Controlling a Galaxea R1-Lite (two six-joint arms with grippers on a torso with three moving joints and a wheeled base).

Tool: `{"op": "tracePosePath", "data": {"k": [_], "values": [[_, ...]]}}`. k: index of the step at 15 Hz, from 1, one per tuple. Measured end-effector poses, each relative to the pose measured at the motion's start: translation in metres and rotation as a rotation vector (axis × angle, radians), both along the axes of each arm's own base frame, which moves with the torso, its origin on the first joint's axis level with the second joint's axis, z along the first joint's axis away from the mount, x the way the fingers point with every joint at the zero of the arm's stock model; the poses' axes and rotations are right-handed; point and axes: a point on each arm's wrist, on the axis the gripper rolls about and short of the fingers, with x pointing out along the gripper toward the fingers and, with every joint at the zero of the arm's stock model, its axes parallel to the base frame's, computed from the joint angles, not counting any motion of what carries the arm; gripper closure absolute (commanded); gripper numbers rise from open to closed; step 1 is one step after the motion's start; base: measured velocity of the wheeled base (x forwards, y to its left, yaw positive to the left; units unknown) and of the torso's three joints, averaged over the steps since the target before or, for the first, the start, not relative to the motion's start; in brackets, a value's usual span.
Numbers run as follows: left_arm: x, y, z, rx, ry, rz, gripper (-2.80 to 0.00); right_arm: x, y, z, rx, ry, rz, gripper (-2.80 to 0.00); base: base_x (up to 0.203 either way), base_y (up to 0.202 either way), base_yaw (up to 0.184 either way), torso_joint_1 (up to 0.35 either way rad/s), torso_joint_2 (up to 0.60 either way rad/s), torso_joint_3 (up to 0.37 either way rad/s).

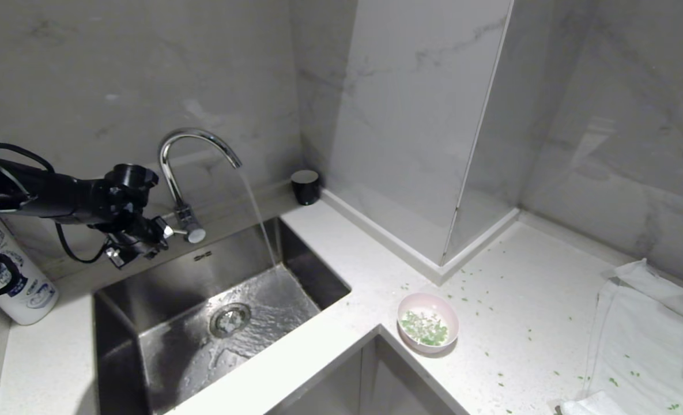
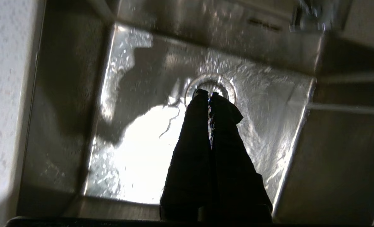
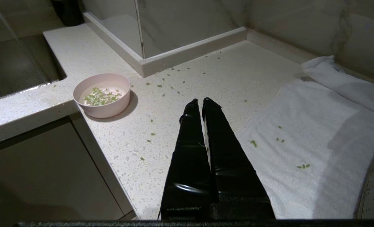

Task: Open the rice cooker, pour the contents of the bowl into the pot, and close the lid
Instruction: Turn off the tap

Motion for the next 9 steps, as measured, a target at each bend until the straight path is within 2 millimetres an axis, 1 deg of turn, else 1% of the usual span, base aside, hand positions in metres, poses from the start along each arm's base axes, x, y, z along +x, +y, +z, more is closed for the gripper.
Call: {"op": "tracePosePath", "data": {"k": [2, 5, 9], "values": [[0.013, 0.006, -0.005, -0.002, -0.021, 0.014, 0.00, 0.000, 0.000, 0.000, 0.000, 0.000, 0.000, 0.00, 0.000, 0.000, 0.000, 0.000, 0.00, 0.000], [0.028, 0.006, -0.007, -0.006, -0.059, 0.014, 0.00, 0.000, 0.000, 0.000, 0.000, 0.000, 0.000, 0.00, 0.000, 0.000, 0.000, 0.000, 0.00, 0.000], [0.034, -0.002, -0.007, -0.057, -0.080, -0.042, 0.00, 0.000, 0.000, 0.000, 0.000, 0.000, -0.001, 0.00, 0.000, 0.000, 0.000, 0.000, 0.00, 0.000]]}}
